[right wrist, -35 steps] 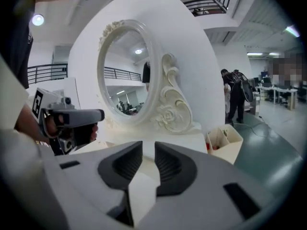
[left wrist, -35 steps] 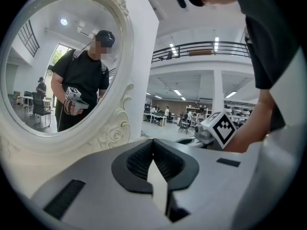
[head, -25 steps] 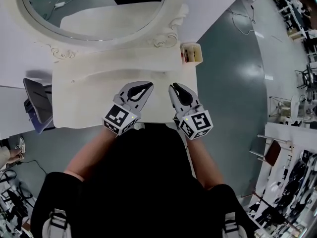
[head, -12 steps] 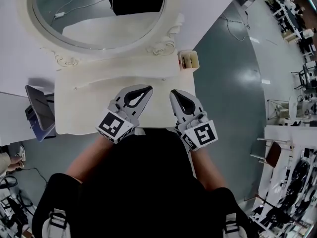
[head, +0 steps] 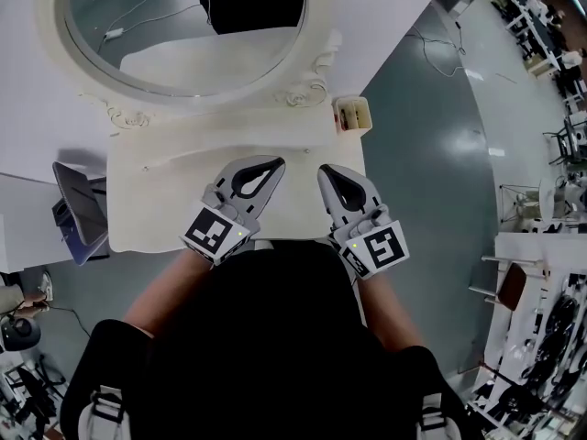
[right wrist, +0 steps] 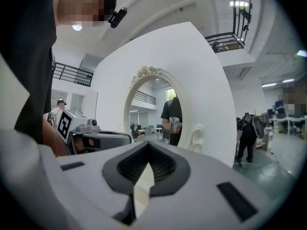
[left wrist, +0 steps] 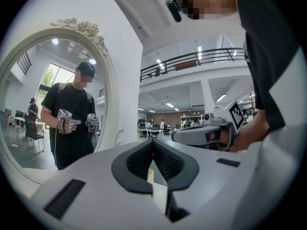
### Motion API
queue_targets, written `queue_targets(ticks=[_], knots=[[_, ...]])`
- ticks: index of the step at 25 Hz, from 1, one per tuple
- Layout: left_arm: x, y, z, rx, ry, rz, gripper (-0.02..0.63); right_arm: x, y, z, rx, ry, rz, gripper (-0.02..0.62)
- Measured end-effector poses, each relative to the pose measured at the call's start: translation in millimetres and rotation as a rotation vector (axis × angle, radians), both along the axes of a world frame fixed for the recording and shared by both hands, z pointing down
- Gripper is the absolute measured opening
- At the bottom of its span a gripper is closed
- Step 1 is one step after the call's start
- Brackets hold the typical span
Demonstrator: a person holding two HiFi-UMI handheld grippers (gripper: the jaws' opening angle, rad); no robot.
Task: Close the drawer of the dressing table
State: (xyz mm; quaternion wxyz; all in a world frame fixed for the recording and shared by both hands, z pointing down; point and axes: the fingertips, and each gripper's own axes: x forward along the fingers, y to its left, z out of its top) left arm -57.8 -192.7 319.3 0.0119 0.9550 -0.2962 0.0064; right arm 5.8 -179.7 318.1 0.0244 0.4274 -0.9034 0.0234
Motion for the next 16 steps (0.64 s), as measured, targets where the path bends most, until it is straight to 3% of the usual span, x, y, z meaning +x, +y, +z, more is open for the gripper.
queue_targets(ticks=[16], knots=[[1.7,-0.5,-5.1,-0.007,-0.015,-0.017,-0.006,4.4,2.1,-3.5,-0.022,-0.007,-0.005,0.002]])
